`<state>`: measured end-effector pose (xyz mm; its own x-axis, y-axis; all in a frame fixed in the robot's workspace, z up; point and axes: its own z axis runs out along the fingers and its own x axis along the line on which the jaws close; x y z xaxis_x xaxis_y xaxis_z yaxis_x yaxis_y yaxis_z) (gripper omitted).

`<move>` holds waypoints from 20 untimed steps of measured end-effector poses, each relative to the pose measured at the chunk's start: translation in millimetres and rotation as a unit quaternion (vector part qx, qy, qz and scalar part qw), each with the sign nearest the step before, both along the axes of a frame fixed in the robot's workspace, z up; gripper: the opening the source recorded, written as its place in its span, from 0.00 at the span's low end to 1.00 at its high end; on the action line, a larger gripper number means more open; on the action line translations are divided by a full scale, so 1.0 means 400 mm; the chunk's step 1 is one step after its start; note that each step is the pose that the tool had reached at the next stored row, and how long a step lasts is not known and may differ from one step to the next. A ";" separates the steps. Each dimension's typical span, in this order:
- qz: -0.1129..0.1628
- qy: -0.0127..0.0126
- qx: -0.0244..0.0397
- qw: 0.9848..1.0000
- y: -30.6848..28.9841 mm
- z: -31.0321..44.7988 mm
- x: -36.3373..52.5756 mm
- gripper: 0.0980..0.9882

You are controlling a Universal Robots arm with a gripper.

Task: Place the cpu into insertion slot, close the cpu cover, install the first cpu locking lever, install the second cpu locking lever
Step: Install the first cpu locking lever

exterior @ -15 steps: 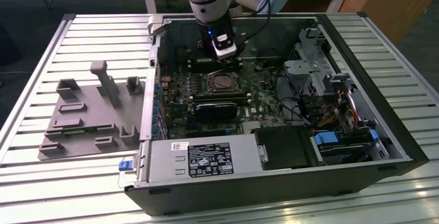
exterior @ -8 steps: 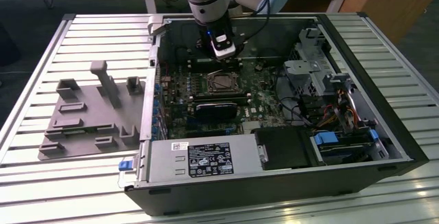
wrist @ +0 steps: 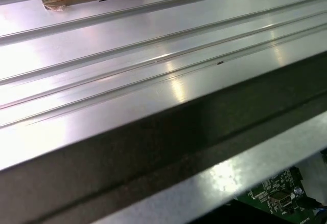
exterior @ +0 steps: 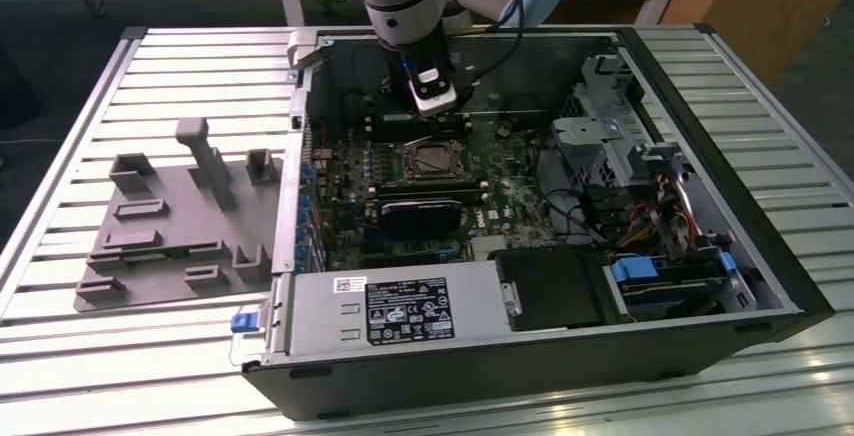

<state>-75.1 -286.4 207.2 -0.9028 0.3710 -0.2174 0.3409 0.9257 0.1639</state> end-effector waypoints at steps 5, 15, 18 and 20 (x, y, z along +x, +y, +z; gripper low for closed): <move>0.000 -0.001 0.000 1.000 0.000 -0.003 0.000 0.00; 0.008 -0.001 0.004 1.000 0.000 -0.006 0.000 0.00; 0.010 -0.001 0.005 1.000 0.000 -0.007 0.000 0.00; 0.012 -0.001 0.005 1.000 0.000 -0.008 0.000 0.00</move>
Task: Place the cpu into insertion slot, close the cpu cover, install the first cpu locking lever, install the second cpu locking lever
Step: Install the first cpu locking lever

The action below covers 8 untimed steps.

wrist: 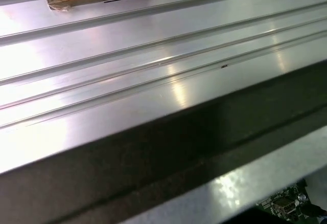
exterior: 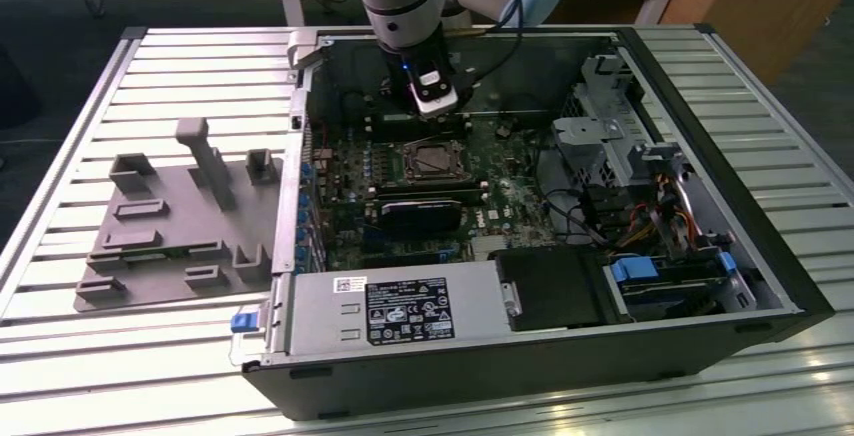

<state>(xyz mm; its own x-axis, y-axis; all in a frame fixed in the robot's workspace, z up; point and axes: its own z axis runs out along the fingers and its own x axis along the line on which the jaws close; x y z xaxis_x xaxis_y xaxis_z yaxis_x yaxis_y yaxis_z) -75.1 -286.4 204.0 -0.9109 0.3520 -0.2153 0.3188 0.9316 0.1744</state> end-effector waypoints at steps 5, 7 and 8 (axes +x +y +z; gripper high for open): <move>0.003 0.000 0.000 1.000 0.000 -0.003 0.000 0.00; 0.004 0.000 0.000 1.000 0.000 -0.005 0.000 0.00; 0.005 0.000 0.000 1.000 0.000 -0.006 0.000 0.00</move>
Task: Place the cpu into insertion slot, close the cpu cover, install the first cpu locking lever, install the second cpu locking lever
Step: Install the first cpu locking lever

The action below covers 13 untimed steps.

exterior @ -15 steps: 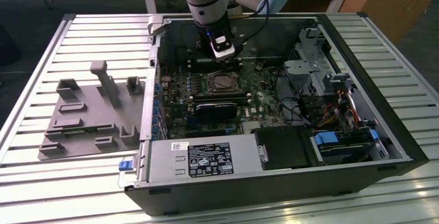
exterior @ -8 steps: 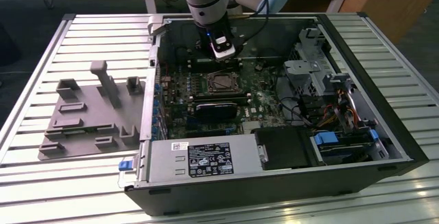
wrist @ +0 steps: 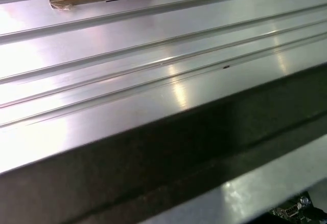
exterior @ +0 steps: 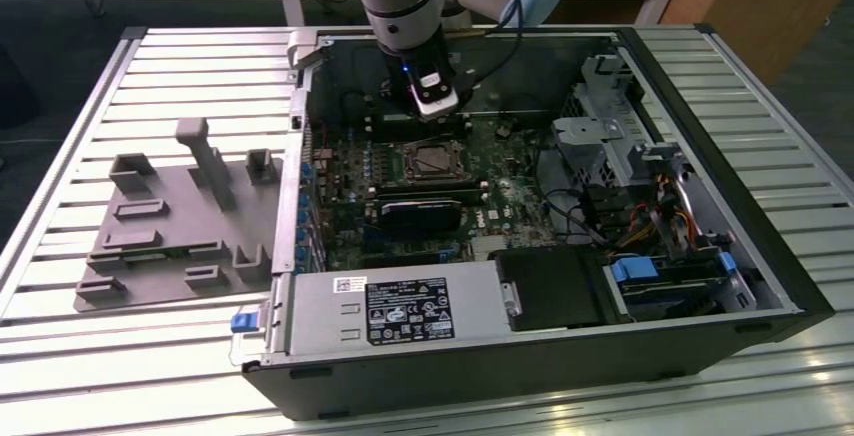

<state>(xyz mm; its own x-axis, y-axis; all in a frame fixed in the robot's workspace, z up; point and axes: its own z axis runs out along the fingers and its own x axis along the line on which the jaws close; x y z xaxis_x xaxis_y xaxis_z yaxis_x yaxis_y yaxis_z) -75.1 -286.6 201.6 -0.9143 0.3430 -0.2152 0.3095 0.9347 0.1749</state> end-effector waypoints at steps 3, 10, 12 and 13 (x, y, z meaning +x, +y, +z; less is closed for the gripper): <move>0.001 0.000 0.000 1.000 -0.001 -0.001 0.000 0.00; 0.001 0.000 -0.004 1.000 -0.006 -0.002 0.000 0.00; 0.001 0.000 -0.005 1.000 -0.006 -0.002 0.000 0.00; 0.001 0.000 -0.005 1.000 -0.006 -0.002 0.000 0.00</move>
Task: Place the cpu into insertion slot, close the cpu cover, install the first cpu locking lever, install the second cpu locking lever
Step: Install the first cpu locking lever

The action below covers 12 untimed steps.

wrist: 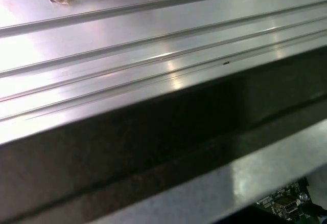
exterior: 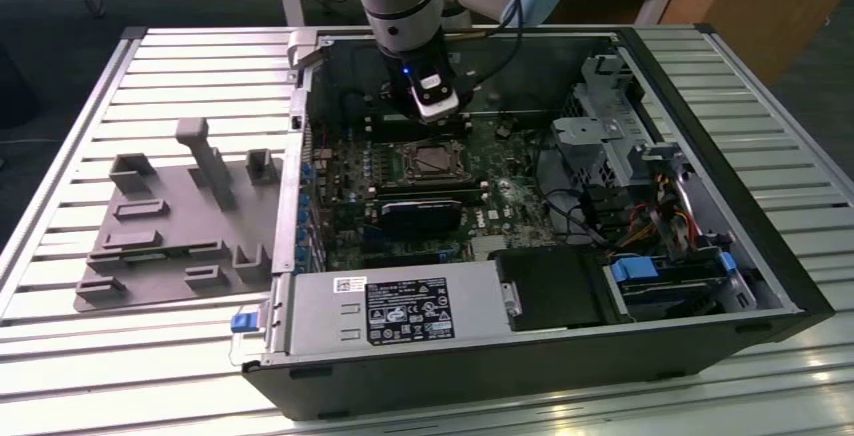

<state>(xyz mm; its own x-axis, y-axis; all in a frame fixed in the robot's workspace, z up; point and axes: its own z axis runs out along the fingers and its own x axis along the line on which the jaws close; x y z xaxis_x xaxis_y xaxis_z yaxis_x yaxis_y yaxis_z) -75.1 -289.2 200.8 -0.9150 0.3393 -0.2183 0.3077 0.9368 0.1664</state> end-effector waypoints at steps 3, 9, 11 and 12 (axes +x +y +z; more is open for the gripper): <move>0.000 0.000 0.000 1.000 0.000 0.002 0.000 0.00; 0.000 0.000 0.000 1.000 0.001 0.010 0.000 0.00; 0.000 0.000 0.000 1.000 0.003 0.010 0.000 0.00; 0.000 0.000 0.000 1.000 0.004 0.010 0.000 0.00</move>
<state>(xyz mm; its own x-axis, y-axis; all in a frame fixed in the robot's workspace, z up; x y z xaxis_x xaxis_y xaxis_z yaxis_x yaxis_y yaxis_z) -75.1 -287.5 204.9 -0.9149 0.3395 -0.2182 0.3077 0.9367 0.1671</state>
